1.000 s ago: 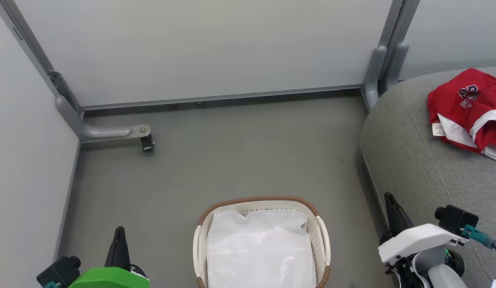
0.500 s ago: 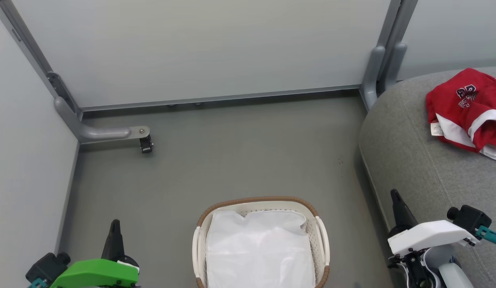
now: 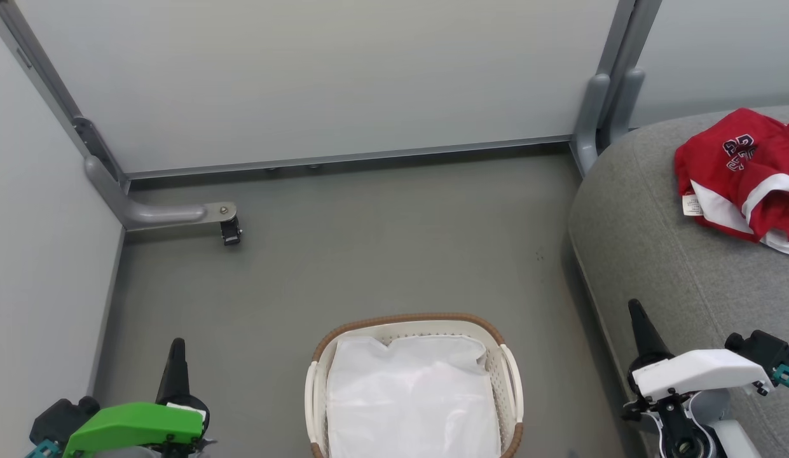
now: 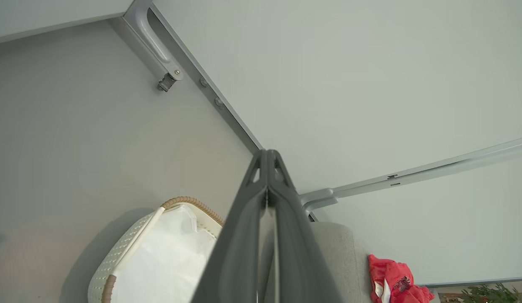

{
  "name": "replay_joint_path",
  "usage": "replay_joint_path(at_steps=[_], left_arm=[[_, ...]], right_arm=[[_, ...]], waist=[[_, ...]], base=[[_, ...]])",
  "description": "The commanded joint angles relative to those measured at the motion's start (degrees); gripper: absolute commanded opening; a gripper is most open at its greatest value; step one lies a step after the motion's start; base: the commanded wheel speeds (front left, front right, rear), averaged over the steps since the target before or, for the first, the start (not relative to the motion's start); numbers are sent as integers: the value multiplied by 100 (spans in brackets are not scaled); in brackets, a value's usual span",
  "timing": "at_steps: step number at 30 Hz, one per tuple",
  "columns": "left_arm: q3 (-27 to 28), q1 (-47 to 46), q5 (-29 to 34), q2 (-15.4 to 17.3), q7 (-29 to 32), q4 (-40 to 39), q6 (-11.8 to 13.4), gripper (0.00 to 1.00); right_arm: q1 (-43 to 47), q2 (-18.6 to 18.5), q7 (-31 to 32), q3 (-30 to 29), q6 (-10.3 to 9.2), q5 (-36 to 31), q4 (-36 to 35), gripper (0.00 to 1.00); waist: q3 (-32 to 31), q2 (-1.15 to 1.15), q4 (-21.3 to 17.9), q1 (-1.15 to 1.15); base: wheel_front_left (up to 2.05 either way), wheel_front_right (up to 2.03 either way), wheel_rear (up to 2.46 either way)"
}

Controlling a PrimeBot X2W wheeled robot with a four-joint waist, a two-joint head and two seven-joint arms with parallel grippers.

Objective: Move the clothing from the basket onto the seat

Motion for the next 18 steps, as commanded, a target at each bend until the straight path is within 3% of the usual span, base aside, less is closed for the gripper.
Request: replay_joint_path(at_steps=[1,18], left_arm=[[37,-150,-137,22,40,-81,-41,0],[181,-264,-997,26,299,-125,-107,0]], right_arm=[[3,-29,41,-46,-2,166,-86,0],[30,-36,301,-187,-3,1145,-226,0]], waist=[[-1,0,-2,0],[-18,0,-32,0]], base=[[0,0,0],[0,0,0]])
